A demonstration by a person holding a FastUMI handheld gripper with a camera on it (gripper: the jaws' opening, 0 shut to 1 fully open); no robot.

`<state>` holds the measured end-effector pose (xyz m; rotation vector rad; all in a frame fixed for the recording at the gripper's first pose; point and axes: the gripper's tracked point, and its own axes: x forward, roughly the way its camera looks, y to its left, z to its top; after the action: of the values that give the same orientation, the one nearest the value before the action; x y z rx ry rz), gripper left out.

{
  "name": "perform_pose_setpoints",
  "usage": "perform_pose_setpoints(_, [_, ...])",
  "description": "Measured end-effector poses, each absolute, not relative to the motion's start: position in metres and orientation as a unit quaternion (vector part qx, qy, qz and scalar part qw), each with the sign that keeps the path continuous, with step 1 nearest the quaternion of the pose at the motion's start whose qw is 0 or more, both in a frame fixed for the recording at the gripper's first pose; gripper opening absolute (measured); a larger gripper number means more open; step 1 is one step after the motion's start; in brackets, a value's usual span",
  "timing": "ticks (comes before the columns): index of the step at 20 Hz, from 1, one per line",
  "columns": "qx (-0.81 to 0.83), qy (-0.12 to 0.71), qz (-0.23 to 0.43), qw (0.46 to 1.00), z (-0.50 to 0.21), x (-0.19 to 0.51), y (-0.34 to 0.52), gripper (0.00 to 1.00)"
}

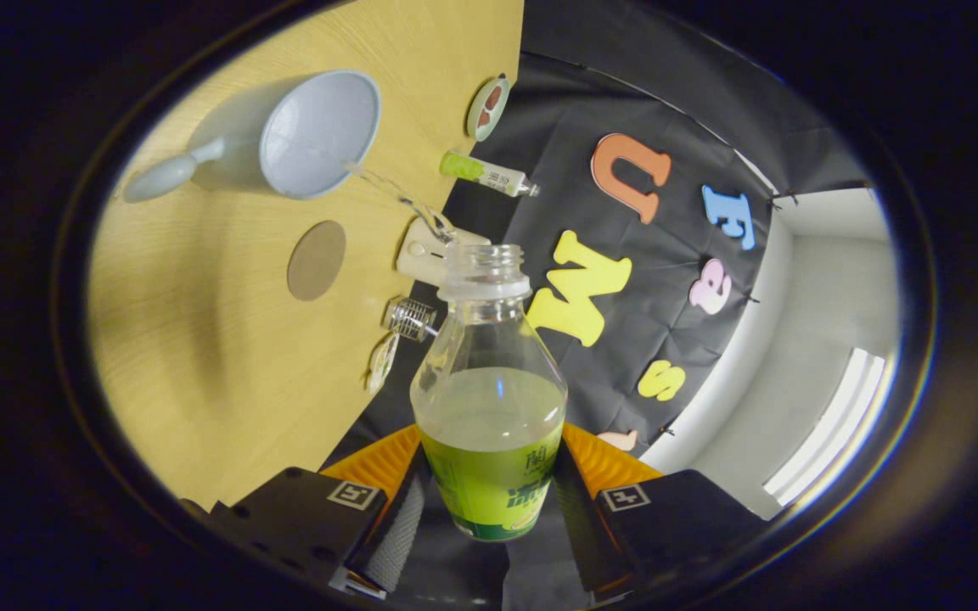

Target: Take the bottle from table, then pour the juice into the cup, finally place the bottle on the coaster

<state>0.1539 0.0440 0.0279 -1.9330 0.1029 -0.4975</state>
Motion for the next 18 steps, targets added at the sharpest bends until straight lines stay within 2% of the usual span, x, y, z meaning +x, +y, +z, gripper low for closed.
perform_pose_setpoints(18, [-0.847, 0.042, -0.197, 0.493, 0.044, 0.151, 0.060, 0.80])
